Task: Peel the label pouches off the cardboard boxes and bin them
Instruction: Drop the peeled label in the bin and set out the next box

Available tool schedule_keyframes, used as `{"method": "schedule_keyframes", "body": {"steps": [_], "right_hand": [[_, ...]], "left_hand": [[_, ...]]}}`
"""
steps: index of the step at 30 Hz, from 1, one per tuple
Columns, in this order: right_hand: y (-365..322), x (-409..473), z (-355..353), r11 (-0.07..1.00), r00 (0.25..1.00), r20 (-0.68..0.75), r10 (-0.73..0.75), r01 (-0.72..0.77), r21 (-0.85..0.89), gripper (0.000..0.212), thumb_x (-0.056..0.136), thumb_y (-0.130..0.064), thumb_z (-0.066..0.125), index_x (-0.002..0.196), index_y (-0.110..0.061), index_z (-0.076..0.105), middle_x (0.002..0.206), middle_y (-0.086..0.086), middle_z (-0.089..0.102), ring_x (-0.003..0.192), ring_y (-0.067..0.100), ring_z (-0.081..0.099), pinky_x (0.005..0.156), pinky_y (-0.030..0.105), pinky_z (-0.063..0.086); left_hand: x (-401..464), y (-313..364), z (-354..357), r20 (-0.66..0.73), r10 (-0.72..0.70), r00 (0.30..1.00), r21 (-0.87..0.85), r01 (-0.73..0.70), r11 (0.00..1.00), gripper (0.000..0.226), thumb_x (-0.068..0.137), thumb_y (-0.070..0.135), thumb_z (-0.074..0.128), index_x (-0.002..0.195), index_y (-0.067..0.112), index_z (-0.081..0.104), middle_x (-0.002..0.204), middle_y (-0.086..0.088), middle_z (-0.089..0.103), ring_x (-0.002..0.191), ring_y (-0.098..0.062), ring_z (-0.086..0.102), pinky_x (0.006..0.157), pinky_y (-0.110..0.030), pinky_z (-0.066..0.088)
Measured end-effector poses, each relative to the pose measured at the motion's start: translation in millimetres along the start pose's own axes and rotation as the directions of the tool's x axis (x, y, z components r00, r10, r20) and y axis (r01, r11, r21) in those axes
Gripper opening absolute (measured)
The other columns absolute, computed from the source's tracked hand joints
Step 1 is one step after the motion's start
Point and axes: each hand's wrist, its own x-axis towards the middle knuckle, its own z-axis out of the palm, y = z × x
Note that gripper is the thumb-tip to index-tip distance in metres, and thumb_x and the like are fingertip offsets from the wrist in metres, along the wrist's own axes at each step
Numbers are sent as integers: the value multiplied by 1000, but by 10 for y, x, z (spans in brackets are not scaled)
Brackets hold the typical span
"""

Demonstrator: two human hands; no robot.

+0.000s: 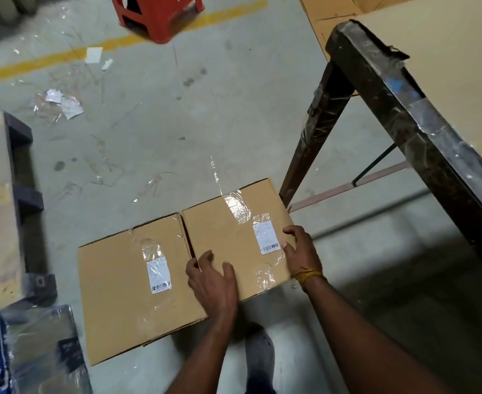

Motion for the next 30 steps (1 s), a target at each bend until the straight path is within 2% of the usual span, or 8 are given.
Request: {"method": "schedule_keyframes", "body": {"steps": [2, 6, 14, 16, 19, 23, 27, 30], "right_hand": [[-1, -17, 3, 1000, 1000, 3, 12, -12, -1, 36, 91, -9, 62, 121, -27, 54, 129, 0, 56, 117, 22, 55, 95, 42, 48], [-76, -116, -77, 999, 999, 1, 33, -33, 21, 38, 92, -10, 63, 125, -27, 56, 133, -1, 58, 120, 23, 56, 93, 31, 43], [-686, -914, -748, 1000, 995, -100, -24, 25, 6, 34, 94, -18, 64, 123, -36, 62, 130, -5, 63, 115, 17, 59, 88, 25, 42], [-903, -1270, -953, 998, 989, -139, -54, 57, 15, 35, 93, -19, 64, 123, -37, 63, 128, -8, 64, 113, 14, 59, 88, 25, 44], [-1231, -1889, -1231, 993, 973, -202, -114, 119, 10, 35, 93, -19, 64, 123, -39, 62, 125, -11, 64, 113, 11, 60, 92, 31, 50], [-1701, -2856, -1566, 985, 945, -279, -170, 168, -32, 34, 94, -23, 64, 124, -38, 63, 126, -12, 64, 113, 12, 61, 92, 40, 54], [-2186, -3967, -1829, 977, 902, -376, -214, 205, -64, 30, 97, -30, 61, 126, -40, 62, 126, -11, 62, 110, 13, 61, 85, 34, 51], [-2469, -4799, -2055, 977, 854, -476, -211, 201, -72, 31, 98, -31, 59, 127, -42, 61, 125, -9, 61, 106, 14, 61, 77, 30, 45]], "left_hand": [[5, 39, -11, 13, -46, 999, -43, 46, 998, 44, 87, 21, 67, 130, 17, 58, 138, -12, 41, 125, -37, 43, 105, -40, 35], [-17, 150, -110, -4, -133, 991, -134, 131, 982, 37, 84, 28, 68, 120, 30, 63, 134, -7, 46, 124, -32, 44, 103, -42, 39], [-620, 304, -831, -126, 86, 988, -239, -115, 964, 27, 78, 14, 74, 98, 32, 69, 117, 1, 49, 114, -21, 51, 101, -41, 42], [-864, 346, -1120, -108, 106, 988, -330, -137, 934, 25, 80, 12, 74, 96, 31, 70, 121, 0, 45, 106, -7, 58, 96, -40, 49], [-1290, 436, -1686, -58, 108, 992, -459, -123, 880, 23, 86, 11, 70, 96, 32, 70, 127, 1, 38, 94, 14, 59, 81, -23, 50], [-1870, 495, -2554, -84, 172, 981, -531, -191, 826, 36, 88, 5, 67, 105, 37, 66, 127, 5, 37, 101, 2, 62, 90, -25, 46], [-2486, 478, -3516, -72, 272, 960, -542, -267, 797, 55, 90, 10, 66, 112, 59, 52, 138, 4, 42, 103, 2, 58, 98, -29, 44], [-2960, 489, -4174, -51, 388, 920, -503, -359, 786, 62, 88, 21, 68, 98, 76, 42, 145, 6, 45, 117, -9, 57, 108, -42, 44]]}}
